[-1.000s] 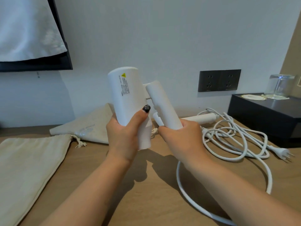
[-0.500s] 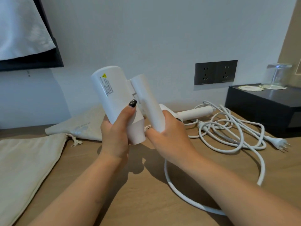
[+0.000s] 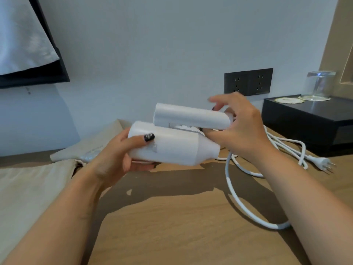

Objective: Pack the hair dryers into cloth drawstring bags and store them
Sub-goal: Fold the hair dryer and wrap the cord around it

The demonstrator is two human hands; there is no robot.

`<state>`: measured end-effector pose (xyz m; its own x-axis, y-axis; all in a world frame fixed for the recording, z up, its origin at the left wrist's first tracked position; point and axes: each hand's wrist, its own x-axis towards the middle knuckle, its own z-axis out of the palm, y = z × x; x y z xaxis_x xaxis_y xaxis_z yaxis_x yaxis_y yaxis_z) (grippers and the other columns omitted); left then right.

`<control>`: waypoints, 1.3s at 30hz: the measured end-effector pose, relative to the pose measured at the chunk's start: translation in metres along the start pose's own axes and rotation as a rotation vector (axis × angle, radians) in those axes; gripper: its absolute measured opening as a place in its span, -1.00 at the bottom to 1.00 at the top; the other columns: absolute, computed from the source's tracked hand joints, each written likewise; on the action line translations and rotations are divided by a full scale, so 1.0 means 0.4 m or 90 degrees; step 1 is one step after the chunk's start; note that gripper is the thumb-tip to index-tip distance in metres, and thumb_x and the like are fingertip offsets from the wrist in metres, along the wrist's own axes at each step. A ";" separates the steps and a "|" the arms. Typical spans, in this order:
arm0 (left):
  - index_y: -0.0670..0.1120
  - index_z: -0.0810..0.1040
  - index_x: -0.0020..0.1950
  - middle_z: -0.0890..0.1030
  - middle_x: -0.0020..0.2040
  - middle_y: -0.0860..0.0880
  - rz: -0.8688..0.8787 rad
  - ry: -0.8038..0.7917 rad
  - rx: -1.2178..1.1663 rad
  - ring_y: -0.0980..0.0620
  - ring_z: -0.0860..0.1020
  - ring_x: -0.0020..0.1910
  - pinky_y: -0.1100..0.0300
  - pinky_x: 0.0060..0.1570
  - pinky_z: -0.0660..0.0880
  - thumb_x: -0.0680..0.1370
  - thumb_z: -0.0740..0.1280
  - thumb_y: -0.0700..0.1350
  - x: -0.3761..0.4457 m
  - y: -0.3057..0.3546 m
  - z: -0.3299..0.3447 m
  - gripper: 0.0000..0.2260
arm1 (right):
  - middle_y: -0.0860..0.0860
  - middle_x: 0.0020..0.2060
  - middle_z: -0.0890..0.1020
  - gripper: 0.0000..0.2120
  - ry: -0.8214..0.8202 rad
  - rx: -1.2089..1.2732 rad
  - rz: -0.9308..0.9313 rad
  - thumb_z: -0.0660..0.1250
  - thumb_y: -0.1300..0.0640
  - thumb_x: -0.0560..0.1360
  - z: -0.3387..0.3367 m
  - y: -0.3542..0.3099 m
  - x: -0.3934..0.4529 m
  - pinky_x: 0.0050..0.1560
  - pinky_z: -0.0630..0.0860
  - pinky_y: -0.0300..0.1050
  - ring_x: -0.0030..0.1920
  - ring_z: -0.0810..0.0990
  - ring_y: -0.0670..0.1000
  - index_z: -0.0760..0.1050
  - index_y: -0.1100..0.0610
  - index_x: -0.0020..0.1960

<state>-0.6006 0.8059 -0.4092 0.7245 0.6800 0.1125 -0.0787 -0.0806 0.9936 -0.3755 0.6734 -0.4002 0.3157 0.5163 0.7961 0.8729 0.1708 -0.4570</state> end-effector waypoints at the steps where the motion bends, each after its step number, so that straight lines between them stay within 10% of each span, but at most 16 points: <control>1: -0.08 0.57 0.17 0.65 0.00 -0.21 -0.029 -0.044 0.006 -0.18 0.66 -0.11 0.00 -0.24 0.64 0.13 0.47 0.01 -0.006 0.000 0.001 -0.39 | -0.06 0.04 0.49 -0.38 0.026 0.021 -0.014 0.60 0.11 0.26 -0.003 0.000 0.001 -0.14 0.55 -0.35 -0.06 0.48 -0.12 0.45 0.02 0.27; 6: -0.18 0.60 0.13 0.64 -0.12 -0.29 -0.127 -0.247 -0.037 -0.20 0.65 -0.23 0.12 -0.41 0.58 0.07 0.61 0.06 -0.024 -0.007 0.023 -0.31 | -0.04 0.08 0.49 -0.33 0.054 0.101 0.092 0.59 0.12 0.28 -0.009 -0.001 0.000 -0.09 0.49 -0.50 -0.01 0.53 -0.05 0.38 -0.02 0.30; 14: -0.17 0.51 0.30 0.57 0.07 -0.43 -0.109 -0.504 -0.413 -0.19 0.64 -0.26 0.20 -0.38 0.56 0.44 0.31 0.03 0.001 -0.052 0.036 -0.52 | 0.24 -0.13 0.55 -0.65 0.052 0.276 0.181 0.36 0.17 0.48 0.004 -0.032 -0.001 0.03 0.58 0.25 -0.06 0.59 0.31 0.27 -0.12 0.11; 19: -0.20 0.40 0.35 0.48 0.19 -0.42 -0.041 -0.589 -0.551 -0.19 0.59 -0.14 0.15 -0.25 0.46 0.49 0.26 0.04 0.013 -0.058 0.042 -0.50 | -0.01 -0.34 0.48 -0.76 -0.186 0.150 0.222 0.36 0.07 0.52 0.065 -0.028 -0.028 -0.39 0.40 -0.36 -0.40 0.51 -0.18 0.33 0.02 0.09; 23: -0.14 0.54 0.24 0.57 0.11 -0.28 0.031 -0.420 -0.488 -0.14 0.58 -0.19 0.18 -0.28 0.51 0.42 0.39 0.07 0.002 -0.037 0.052 -0.54 | 0.06 -0.09 0.55 -0.84 -0.335 -0.034 0.136 0.06 0.01 0.65 0.113 -0.050 -0.052 -0.05 0.52 0.03 -0.11 0.56 0.00 0.27 0.03 0.19; 28: -0.10 0.69 -0.02 0.64 -0.12 -0.17 0.093 -0.063 -0.319 -0.14 0.63 -0.23 0.18 -0.39 0.55 0.14 0.60 -0.01 -0.001 -0.030 0.080 -0.56 | 0.03 -0.22 0.48 -0.68 -0.480 -0.239 0.081 0.03 0.12 0.65 0.143 -0.068 -0.075 -0.30 0.44 0.03 -0.24 0.53 0.10 0.19 0.18 0.38; 39: 0.13 0.58 0.19 0.67 -0.04 0.15 0.245 0.214 0.160 0.17 0.62 -0.07 0.27 -0.15 0.57 0.31 0.59 -0.28 0.011 -0.054 0.076 -0.45 | 0.07 -0.22 0.54 -0.80 -0.426 -0.039 0.166 0.12 0.10 0.60 0.121 -0.050 -0.056 -0.26 0.36 -0.04 -0.20 0.52 0.10 0.46 0.16 -0.09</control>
<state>-0.5748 0.7885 -0.4304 0.4149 0.7587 0.5023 -0.0985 -0.5113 0.8537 -0.4179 0.6989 -0.4281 0.2388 0.9405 0.2417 0.8256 -0.0656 -0.5605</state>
